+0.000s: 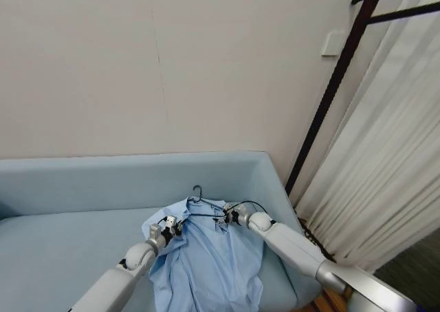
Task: Pick up the clothes from the sofa and hang them on the clothes hanger.
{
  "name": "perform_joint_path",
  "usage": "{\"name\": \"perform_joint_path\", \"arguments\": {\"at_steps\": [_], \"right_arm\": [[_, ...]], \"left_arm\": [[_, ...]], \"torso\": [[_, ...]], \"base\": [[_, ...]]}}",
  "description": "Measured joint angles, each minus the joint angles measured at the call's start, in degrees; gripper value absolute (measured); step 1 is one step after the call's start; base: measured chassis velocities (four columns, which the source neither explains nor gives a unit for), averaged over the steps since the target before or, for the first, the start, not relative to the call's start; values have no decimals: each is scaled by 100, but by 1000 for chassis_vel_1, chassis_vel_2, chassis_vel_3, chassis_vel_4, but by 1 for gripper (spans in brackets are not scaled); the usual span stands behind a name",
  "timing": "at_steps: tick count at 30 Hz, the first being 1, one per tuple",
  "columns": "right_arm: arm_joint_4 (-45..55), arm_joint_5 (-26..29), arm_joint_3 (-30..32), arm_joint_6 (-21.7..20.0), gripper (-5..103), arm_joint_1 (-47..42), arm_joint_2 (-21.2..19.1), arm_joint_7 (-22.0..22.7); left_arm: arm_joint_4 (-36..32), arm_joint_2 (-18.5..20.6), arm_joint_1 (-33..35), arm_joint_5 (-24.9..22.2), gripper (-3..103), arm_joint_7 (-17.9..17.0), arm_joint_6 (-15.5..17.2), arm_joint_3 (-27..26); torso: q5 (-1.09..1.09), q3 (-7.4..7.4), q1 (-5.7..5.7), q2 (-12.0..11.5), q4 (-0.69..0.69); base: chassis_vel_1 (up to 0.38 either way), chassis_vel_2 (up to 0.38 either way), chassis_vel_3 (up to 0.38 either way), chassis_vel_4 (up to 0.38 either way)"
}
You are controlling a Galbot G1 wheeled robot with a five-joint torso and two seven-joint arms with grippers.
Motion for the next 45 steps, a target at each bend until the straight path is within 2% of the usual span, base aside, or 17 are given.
{"name": "perform_joint_path", "arguments": {"at_steps": [8,15,20,24,28,30,33,36,38,41,45], "right_arm": [[-179,-10,-151,-125,100,171,280,-84],[-752,-87,-238,-116,100,272,711,-76],[-640,-36,-369,-92,100,264,646,-187],[-328,34,-423,-261,100,208,518,-291],[-242,112,-373,-327,100,210,500,-62],[-412,226,-325,-334,100,315,561,184],[-540,311,-320,-363,100,384,599,260],[-768,799,-274,-579,100,465,732,502],[-785,868,-271,-610,101,469,750,535],[-859,1426,-284,-752,100,470,856,513],[-886,1616,-315,-832,99,423,918,471]], "left_arm": [[-19,-3,2,-39,0,4,6,0],[-56,17,-14,-156,0,6,27,-34],[-51,27,-16,-215,0,18,33,-62],[-20,6,-43,-234,0,20,38,-62],[-35,-2,-64,-257,0,26,47,-52],[-60,-5,-49,-260,0,27,48,-51],[-75,-5,-19,-261,0,28,49,-64],[-101,2,41,-260,0,34,49,-126],[-101,3,44,-261,0,33,49,-130],[-71,15,45,-341,0,93,30,-169],[0,-29,10,-440,0,119,29,-174]], "torso": [[-2,0,0,0,-2],[-2,0,0,0,-1],[-2,0,0,0,-2],[-2,0,0,0,-3],[0,0,0,0,-3],[-1,0,0,1,-2],[-1,0,0,0,-2],[-1,0,0,0,-3],[-1,0,0,0,-2],[-1,0,0,0,-1],[-1,0,0,0,-1]], "base": [[0,0,0,0],[0,0,0,0],[0,0,0,0],[0,0,0,0],[0,0,0,0],[0,0,0,0],[0,0,0,0],[0,0,0,0],[0,0,0,0],[0,0,0,0],[0,0,0,0]]}}
